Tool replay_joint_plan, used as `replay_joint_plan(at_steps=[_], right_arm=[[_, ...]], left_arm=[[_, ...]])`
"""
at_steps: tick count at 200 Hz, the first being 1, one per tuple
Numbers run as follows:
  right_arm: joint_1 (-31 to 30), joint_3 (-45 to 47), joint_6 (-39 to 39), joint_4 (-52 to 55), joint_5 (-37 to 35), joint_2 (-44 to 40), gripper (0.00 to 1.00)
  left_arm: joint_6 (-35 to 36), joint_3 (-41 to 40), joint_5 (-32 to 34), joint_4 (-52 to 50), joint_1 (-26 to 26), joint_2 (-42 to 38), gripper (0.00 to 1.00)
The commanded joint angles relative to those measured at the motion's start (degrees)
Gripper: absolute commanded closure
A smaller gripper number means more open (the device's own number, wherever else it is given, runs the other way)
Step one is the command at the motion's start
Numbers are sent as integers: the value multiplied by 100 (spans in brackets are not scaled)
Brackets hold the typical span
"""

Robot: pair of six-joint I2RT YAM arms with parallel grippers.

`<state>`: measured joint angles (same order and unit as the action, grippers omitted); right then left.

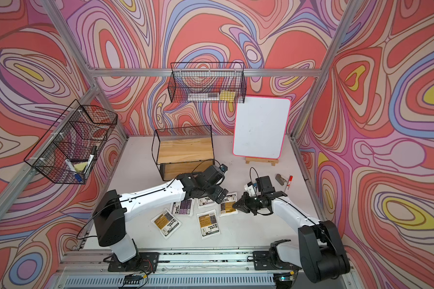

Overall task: Place the bagged coffee beans on the shelf by color
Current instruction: Pick up the bagged coffee beans at the center of the board.

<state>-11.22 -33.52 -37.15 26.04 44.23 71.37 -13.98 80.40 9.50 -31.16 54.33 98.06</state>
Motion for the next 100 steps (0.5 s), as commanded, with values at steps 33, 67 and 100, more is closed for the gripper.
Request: replay_joint_plan(at_steps=[33,67,100], right_arm=[[6,-662,-119,462,-119,-266,100],[6,-1271,-281,521,-72,-317,100],[4,-2071,-334,605,-50,-180,100]], left_arm=[[-277,165,169,-543,-630,-843,1],[-422,200,234,-653,-1023,-1242,1],[-516,431,189,-861,-1345,-1417,1]])
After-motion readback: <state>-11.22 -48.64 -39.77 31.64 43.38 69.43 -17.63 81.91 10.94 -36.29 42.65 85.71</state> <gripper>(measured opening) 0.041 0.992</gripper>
